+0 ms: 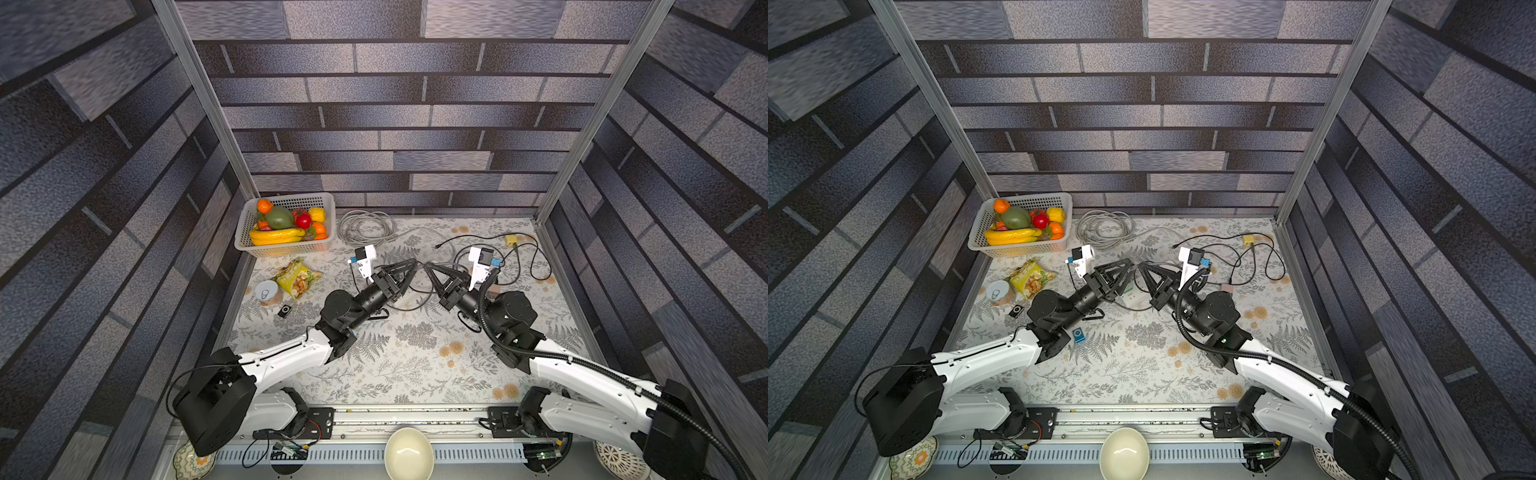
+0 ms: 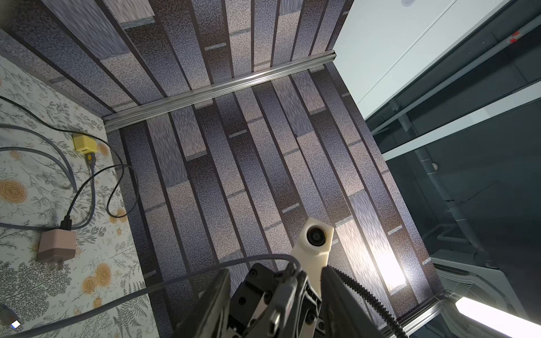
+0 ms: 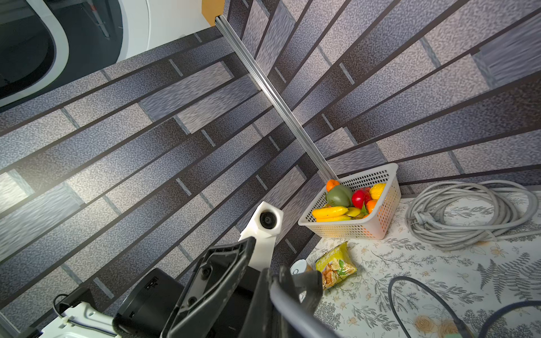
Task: Charge mp3
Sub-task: Adjust the charging cable.
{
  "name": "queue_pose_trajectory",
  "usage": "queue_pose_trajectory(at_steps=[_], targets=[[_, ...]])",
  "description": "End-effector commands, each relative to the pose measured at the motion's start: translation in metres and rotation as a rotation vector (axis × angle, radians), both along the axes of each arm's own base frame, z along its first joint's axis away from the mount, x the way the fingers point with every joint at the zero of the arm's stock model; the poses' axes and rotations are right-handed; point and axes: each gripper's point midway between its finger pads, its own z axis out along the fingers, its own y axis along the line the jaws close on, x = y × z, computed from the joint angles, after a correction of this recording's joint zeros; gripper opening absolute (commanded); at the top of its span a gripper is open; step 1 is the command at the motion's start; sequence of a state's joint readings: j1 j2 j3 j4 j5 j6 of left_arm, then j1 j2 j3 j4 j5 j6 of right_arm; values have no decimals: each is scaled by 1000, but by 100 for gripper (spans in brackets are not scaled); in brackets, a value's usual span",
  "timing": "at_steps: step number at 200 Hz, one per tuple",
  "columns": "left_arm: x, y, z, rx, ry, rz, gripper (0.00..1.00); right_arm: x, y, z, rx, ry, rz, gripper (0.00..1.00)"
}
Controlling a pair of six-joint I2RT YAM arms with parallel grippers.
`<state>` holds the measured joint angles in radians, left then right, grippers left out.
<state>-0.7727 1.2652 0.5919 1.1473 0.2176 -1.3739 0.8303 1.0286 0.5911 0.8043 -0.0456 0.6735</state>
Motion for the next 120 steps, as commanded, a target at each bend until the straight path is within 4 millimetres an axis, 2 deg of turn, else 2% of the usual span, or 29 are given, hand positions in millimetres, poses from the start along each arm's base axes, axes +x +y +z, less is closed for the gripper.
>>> queue_pose_trajectory(at_steps=[1, 31, 73, 102, 107, 120], targets=[[-7, 2, 23, -51, -56, -30, 44, -3, -1, 6, 38, -16, 6, 0], [-8, 2, 24, -50, -65, -36, 32, -1, 1, 2, 32, -11, 4, 0], [-5, 7, 22, -41, -60, -23, 0, -1, 3, -1, 27, -3, 10, 0], [-4, 10, 20, -31, -60, -20, 0, -3, 4, -3, 19, 3, 22, 0], [-4, 10, 19, -27, -62, -20, 0, -2, 3, -4, 17, 10, 20, 4], [-4, 10, 19, -15, -65, -23, 0, -3, 1, -5, 18, 27, 20, 25]])
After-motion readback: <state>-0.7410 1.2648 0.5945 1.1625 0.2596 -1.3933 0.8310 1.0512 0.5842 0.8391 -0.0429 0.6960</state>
